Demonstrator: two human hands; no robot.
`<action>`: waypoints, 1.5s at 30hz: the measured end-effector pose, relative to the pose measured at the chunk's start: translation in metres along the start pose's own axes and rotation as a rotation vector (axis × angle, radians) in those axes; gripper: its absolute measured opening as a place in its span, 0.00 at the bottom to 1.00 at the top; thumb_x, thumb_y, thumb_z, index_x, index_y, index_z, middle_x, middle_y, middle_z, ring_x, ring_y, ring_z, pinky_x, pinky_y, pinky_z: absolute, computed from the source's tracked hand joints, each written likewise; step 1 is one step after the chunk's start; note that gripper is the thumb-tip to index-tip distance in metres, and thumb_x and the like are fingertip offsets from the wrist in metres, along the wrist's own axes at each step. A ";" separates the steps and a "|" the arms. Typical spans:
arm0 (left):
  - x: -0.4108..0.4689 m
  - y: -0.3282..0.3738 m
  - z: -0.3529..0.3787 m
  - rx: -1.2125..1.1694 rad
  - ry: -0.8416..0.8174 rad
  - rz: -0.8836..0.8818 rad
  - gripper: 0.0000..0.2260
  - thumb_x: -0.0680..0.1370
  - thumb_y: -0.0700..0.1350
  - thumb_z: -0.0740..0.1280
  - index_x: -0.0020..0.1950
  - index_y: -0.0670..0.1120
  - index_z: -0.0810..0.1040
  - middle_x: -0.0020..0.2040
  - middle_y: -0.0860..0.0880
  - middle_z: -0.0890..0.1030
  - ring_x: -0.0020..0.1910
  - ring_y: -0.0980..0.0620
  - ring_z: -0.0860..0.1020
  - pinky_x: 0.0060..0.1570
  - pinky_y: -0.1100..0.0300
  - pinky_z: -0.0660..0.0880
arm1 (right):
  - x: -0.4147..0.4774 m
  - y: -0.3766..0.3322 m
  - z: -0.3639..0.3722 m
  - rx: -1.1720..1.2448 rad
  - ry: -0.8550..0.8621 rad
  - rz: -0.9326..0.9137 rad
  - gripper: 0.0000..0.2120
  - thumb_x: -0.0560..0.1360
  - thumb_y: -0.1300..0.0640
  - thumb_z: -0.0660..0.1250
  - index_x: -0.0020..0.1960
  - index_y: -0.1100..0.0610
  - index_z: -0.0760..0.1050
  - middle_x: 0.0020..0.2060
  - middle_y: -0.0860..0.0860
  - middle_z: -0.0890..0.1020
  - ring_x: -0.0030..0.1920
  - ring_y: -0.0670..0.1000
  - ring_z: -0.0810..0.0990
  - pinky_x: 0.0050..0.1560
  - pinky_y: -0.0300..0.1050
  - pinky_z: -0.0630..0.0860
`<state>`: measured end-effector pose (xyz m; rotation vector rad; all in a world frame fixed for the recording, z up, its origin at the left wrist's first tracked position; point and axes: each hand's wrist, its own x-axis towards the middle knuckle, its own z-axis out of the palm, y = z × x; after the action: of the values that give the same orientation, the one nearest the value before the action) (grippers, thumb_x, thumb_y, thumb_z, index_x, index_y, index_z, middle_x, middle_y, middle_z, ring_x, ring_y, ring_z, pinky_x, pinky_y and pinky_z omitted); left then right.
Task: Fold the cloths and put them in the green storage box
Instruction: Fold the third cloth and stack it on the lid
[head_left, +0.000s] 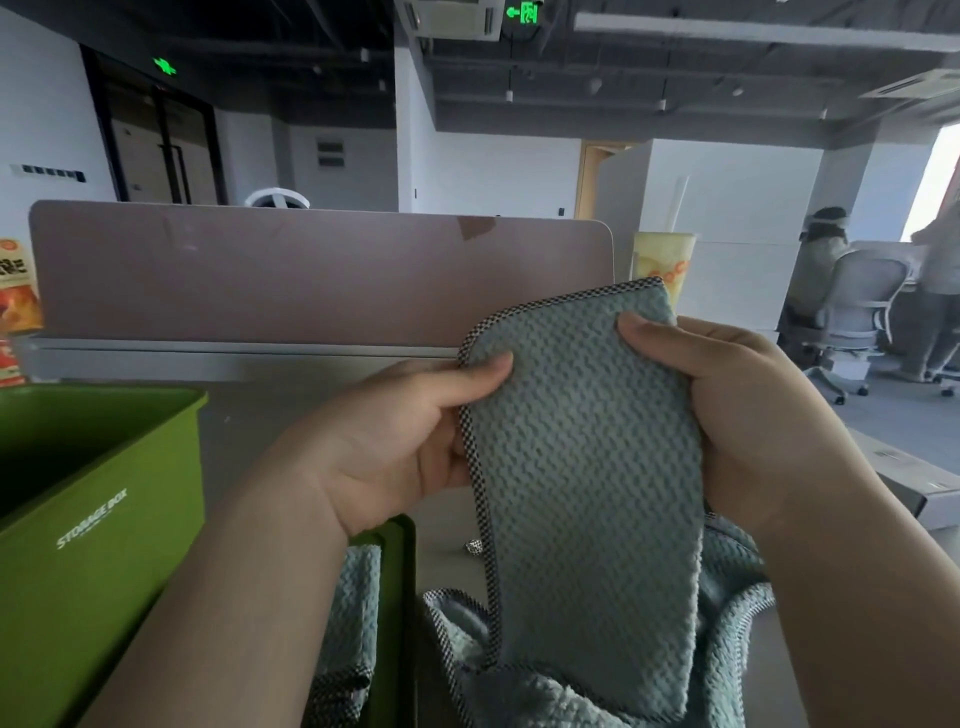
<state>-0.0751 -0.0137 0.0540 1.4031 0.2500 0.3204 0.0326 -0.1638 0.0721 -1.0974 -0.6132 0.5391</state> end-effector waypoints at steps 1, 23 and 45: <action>0.000 0.000 -0.001 -0.005 0.003 0.012 0.15 0.68 0.49 0.67 0.49 0.44 0.83 0.46 0.47 0.86 0.41 0.52 0.83 0.40 0.59 0.80 | 0.001 0.000 -0.001 0.005 0.010 -0.009 0.10 0.76 0.62 0.64 0.48 0.67 0.81 0.43 0.61 0.86 0.38 0.56 0.85 0.36 0.49 0.83; -0.002 0.001 -0.002 0.074 -0.130 0.006 0.20 0.66 0.55 0.68 0.49 0.42 0.84 0.43 0.45 0.83 0.38 0.50 0.81 0.39 0.57 0.79 | 0.006 -0.002 -0.011 0.057 0.005 0.090 0.09 0.75 0.59 0.66 0.50 0.64 0.80 0.42 0.57 0.85 0.38 0.54 0.85 0.32 0.46 0.81; 0.016 -0.010 -0.001 0.356 0.658 0.358 0.15 0.68 0.59 0.72 0.52 0.58 0.76 0.50 0.52 0.83 0.50 0.52 0.81 0.55 0.48 0.76 | 0.012 0.012 -0.011 -0.256 0.146 -0.030 0.12 0.70 0.59 0.73 0.54 0.55 0.79 0.39 0.53 0.85 0.36 0.49 0.81 0.38 0.45 0.80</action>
<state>-0.0603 -0.0084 0.0439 1.6580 0.6178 1.0802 0.0476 -0.1580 0.0594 -1.3539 -0.5809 0.3565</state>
